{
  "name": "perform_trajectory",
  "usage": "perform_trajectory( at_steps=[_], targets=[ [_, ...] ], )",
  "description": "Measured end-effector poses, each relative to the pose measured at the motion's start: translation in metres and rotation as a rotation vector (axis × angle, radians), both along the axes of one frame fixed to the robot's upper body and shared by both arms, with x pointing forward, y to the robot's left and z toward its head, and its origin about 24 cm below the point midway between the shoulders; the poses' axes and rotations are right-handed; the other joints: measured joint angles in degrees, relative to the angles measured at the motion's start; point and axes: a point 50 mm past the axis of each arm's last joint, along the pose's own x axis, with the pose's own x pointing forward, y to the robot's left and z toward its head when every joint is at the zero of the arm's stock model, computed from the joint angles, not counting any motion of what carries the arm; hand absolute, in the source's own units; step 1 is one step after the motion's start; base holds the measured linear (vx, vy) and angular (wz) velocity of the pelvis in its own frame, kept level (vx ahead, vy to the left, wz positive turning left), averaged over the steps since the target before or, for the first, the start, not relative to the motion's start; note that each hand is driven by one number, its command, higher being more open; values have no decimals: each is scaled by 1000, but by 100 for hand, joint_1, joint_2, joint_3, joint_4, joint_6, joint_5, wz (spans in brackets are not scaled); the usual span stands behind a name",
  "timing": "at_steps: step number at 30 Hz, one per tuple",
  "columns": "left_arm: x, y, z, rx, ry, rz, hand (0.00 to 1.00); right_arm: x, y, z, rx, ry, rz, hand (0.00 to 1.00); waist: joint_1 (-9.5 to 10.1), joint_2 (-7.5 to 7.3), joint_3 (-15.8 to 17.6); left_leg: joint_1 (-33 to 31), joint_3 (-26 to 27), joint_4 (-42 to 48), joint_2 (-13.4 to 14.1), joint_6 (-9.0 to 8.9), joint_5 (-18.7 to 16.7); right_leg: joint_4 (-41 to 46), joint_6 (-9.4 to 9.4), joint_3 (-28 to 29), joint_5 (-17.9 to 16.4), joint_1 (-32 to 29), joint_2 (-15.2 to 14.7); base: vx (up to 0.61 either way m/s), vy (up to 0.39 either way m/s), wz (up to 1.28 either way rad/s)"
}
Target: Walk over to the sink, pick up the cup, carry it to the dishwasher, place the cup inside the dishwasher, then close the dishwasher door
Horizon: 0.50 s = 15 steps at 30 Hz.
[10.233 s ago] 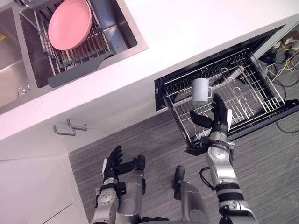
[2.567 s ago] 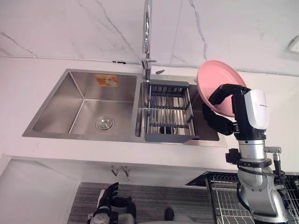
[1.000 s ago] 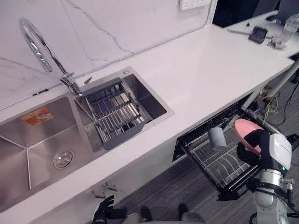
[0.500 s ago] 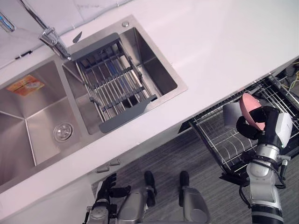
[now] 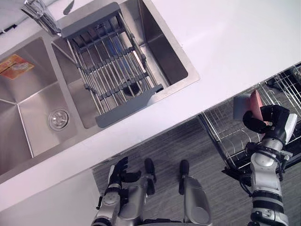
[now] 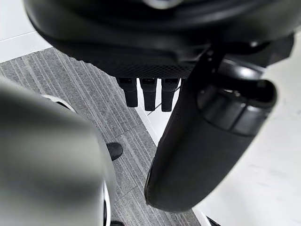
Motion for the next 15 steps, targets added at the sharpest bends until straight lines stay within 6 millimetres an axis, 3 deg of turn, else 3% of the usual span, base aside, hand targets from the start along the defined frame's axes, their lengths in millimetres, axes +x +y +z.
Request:
perform_trajectory(
  at_steps=[3,4,15],
  targets=[
    [0,0,0,-8,0,9,90,0,-3,3,-3,-6,-5,30,1,2,2,-29,9,-1,3,-4,-2,-2,0,4,-2,-33,3,22,0,-1],
    [0,0,0,-11,0,12,90,1,-4,5,2,-17,-7,90,1,3,2,-29,11,-1,4,-7,-5,-4,0,4,-3,-33,3,35,2,-1],
    [1,-1,1,-12,-5,12,90,4,-4,17,3,-79,-27,90,18,6,4,-90,23,-1,9,-16,-11,-2,-9,21,-8,-98,10,0,0,0]
  ],
)
